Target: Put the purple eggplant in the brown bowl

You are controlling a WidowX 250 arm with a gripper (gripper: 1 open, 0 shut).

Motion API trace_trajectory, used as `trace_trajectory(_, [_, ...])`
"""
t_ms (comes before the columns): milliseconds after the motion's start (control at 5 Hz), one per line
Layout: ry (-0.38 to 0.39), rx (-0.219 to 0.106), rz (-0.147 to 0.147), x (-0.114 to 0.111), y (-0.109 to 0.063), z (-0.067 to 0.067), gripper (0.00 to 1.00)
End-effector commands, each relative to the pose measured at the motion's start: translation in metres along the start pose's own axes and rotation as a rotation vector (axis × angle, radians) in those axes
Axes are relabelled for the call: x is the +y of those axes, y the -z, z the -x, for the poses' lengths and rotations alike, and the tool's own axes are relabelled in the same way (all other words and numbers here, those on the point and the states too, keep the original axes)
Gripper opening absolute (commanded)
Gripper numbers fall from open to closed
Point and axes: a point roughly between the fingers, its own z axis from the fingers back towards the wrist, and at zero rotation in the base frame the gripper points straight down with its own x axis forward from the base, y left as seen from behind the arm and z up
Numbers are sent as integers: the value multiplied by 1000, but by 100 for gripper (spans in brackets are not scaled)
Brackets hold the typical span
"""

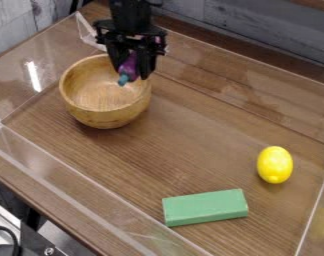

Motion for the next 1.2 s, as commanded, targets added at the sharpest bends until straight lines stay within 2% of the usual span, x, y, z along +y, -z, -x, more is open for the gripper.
trace_trajectory(0, [-9,-50,-32,13,-8,-11,0])
trace_trajectory(600, [-40,-16,-59,35,19,-11,0])
trace_trajectory(1000, [-57,0,-68,40,25,-9,0])
